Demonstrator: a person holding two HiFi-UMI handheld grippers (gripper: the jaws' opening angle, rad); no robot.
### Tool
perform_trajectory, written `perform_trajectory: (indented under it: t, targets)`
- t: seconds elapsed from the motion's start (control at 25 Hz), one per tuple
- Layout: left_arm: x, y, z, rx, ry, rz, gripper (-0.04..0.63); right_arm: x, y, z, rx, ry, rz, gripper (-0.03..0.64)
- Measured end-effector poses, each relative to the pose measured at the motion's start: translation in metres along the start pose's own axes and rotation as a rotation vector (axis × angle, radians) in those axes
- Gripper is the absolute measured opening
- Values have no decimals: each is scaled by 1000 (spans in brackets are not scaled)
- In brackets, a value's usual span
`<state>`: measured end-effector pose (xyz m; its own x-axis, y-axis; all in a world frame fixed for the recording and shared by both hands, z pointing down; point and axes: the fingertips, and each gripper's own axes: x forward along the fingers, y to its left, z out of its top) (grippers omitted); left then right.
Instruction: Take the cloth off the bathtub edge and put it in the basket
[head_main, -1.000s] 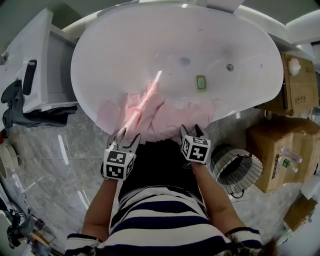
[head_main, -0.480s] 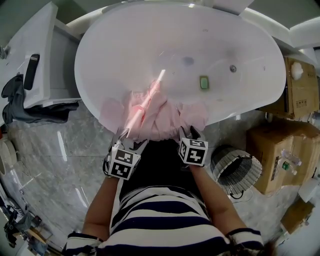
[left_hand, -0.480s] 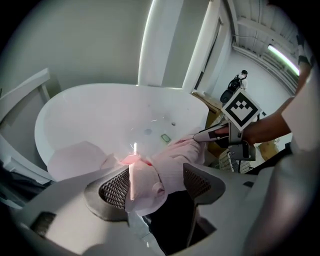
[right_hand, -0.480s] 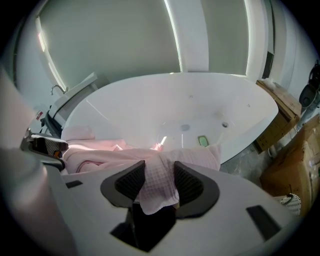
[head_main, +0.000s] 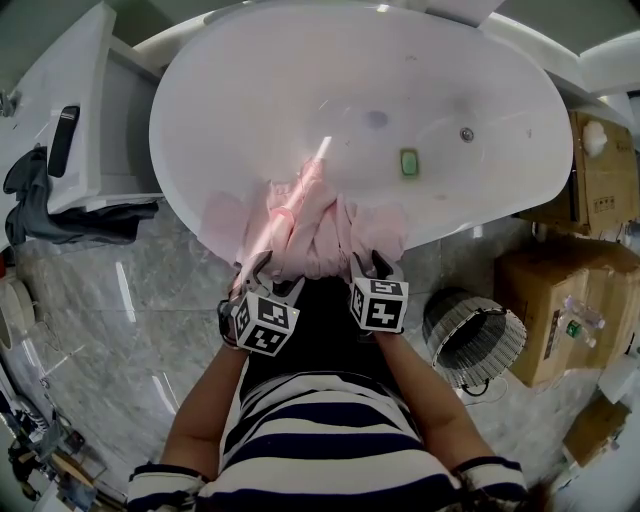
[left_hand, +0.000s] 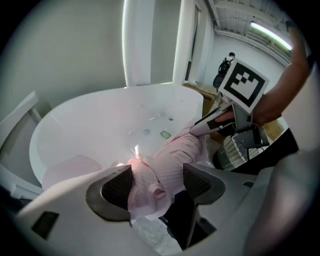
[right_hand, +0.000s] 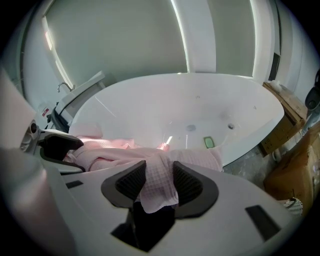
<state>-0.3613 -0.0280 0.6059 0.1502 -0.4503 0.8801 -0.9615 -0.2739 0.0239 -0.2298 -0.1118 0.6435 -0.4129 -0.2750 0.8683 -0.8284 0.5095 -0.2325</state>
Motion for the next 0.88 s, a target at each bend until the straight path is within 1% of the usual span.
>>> perform_trajectory:
  t: [0.08,0.12,0.24,0.4,0.68,0.8,0.88]
  targets:
    - [4,-2,1,29,-6,23,328,0,1,-1,-9,2,-2,186]
    - [6,-4,2,31,-11,27,322,0,2,-1,-14,4,-6,179]
    - [10,-10,6,15,-28,21,293,-1,4,-1,-38,9,-18,163]
    - [13,-15,10,9,-41,17,243,-2,16,-3,-74,6,-2,133]
    - [18,-21,15,-3,-30,-10,172,-3,29,-7,-131,2,23,111]
    - [18,-21,17,-34,-28,-30,143,-4,33,-7,-121,-1,53,99]
    - [17,-20,18,-83,-32,-58,125,-5,36,-8,-94,-6,78,93]
